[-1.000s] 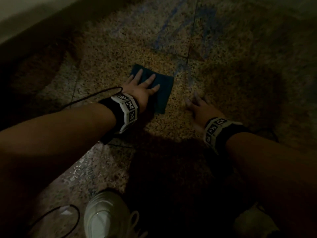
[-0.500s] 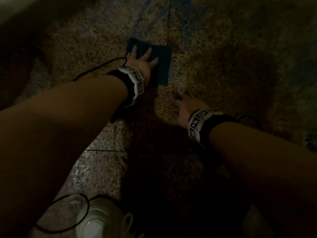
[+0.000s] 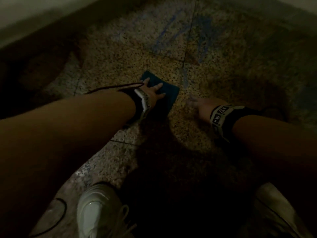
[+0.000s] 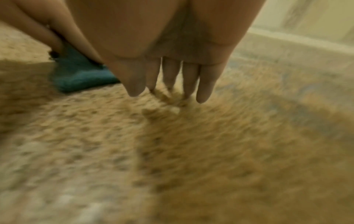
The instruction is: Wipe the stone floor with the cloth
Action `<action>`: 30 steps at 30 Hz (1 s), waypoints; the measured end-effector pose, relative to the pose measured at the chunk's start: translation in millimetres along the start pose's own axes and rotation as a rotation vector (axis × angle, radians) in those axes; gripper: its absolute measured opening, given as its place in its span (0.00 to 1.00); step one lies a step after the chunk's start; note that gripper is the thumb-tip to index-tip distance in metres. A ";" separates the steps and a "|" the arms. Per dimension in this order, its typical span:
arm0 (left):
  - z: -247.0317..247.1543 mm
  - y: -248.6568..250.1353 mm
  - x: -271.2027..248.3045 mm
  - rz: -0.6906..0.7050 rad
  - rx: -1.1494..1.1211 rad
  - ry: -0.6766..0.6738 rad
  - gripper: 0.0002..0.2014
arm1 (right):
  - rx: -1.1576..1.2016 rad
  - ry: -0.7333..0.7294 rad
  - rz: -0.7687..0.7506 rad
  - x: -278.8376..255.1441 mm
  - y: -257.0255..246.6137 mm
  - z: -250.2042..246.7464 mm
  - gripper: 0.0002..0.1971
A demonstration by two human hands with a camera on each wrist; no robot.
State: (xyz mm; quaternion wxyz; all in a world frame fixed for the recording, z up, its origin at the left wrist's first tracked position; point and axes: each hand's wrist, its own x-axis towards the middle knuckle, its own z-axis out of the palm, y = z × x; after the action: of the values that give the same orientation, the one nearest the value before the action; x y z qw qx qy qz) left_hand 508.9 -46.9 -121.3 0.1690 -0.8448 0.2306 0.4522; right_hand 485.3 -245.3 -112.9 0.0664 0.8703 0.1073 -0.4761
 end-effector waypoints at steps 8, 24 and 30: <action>5.9 13.8 -2.9 -0.108 -0.124 -0.012 0.48 | -0.116 0.006 0.016 4.7 27.4 11.9 0.34; -72.4 54.4 45.6 -0.161 -0.298 0.130 0.45 | -0.015 -0.028 -0.077 4.9 41.4 17.7 0.36; -59.8 63.0 27.7 -0.125 -0.254 0.088 0.43 | 0.156 0.020 -0.117 2.2 61.6 16.0 0.29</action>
State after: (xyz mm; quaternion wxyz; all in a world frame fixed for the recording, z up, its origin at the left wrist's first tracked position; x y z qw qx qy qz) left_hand 529.2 -135.7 -117.5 0.0785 -0.8912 0.1257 0.4288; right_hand 488.7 -308.1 -122.5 -0.0307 0.8698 0.1211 -0.4774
